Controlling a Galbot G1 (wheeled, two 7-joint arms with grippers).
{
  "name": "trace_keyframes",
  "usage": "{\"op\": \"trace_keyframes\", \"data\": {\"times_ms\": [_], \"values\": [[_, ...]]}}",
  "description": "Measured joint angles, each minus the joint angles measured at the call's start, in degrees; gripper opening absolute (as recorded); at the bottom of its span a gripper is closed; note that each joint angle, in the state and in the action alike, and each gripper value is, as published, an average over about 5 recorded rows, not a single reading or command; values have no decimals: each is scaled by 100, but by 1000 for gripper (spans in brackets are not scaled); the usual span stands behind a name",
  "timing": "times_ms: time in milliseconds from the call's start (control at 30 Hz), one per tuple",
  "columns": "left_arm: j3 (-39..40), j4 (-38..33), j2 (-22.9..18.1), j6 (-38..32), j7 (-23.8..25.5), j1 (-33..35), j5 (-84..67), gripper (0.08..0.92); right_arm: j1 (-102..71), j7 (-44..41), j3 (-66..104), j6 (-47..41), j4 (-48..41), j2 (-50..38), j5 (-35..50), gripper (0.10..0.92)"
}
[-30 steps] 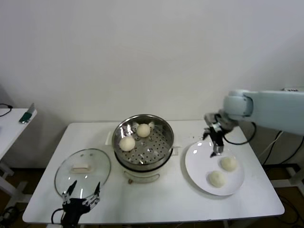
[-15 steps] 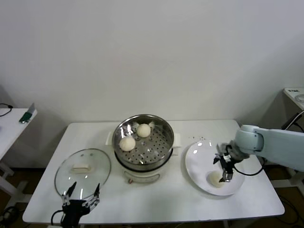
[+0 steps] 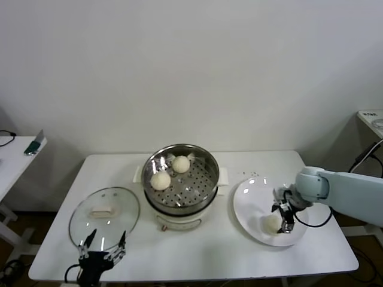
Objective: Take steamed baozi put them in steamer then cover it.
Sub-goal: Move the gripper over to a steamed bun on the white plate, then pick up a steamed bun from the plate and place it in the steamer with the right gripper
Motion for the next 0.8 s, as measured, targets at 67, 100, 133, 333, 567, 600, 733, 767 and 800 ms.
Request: {"op": "trace_keyframes", "data": {"times_ms": [67,100,133,333,567,600,733,767,800], "values": [[0,-1,0,7,1,-2,0,823,-15,-24,20,14,-23,20,-10,694],[0,-3,0,9,2,-2,1,823,-19,-41,29,24,-36,29,-13,678],[0,-5,0,11,3,-2,2,823,-21,-62,36,38,-51,40,-18,666],[0,-19,-7,14,6,0,6,823,26,-243,37,174,-139,104,-55,645],[-2,-54,-14,14,5,14,10,823,303,-594,-54,476,-264,211,-169,645],[-3,-56,-15,14,5,19,10,823,391,-668,-77,555,-292,237,-190,645],[-4,-57,-8,11,5,33,22,823,927,-997,-236,986,-420,419,-229,645],[-3,-57,-6,9,5,34,29,823,1097,-1080,-278,1115,-451,486,-215,645],[0,-58,-4,8,5,34,36,823,1271,-1161,-314,1249,-478,561,-194,646]]}}
